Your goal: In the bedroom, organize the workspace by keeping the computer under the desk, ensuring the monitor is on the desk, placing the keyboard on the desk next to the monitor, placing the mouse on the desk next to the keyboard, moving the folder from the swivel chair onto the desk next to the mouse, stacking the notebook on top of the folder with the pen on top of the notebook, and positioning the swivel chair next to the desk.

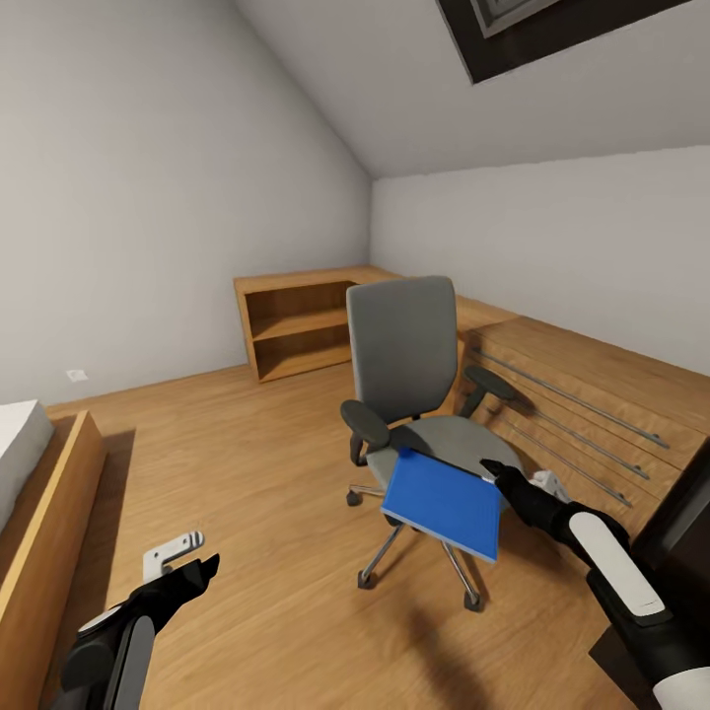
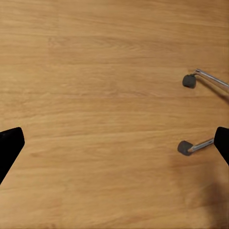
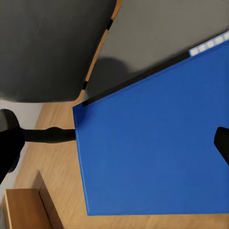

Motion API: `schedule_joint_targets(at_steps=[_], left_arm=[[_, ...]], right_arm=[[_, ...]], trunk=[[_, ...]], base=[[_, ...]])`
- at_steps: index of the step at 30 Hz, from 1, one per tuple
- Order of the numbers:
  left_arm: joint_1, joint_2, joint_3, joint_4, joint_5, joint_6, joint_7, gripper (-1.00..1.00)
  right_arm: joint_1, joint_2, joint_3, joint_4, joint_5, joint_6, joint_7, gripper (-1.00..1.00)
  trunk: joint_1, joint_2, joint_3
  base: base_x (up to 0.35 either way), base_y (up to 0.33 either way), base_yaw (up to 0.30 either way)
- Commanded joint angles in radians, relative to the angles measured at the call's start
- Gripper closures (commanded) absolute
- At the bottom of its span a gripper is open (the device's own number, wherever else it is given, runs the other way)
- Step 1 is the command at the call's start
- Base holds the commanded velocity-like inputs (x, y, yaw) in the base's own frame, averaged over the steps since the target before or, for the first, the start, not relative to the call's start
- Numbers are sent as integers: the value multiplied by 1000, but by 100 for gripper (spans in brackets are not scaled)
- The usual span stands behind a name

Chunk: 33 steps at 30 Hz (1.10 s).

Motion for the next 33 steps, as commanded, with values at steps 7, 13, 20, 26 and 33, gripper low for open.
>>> schedule_joint_targets(at_steps=[7,13,20,26,33], left_arm=[[-1,1,1,21,9,2,5,-100],[-1,2,0,29,9,1,5,-100],[-1,1,0,30,9,2,5,-100],[-1,0,2,23,11,4,4,-100],[-1,0,3,22,11,4,7,-100]], right_arm=[[-1,-2,2,-1,-8,-1,-3,-100],[-1,-4,-26,25,-13,0,-3,-100],[-1,-6,-117,57,-14,2,-3,-100],[-1,-8,-243,101,-12,1,-1,-100],[-1,-8,-294,114,-10,0,-1,-100]], trunk=[[0,-1,-1],[0,-1,-1],[0,-1,-1],[8,-15,-7],[34,-64,-29]], base=[[-36,0,0],[-192,0,0],[-27,0,0],[-1,0,0],[0,0,0]])
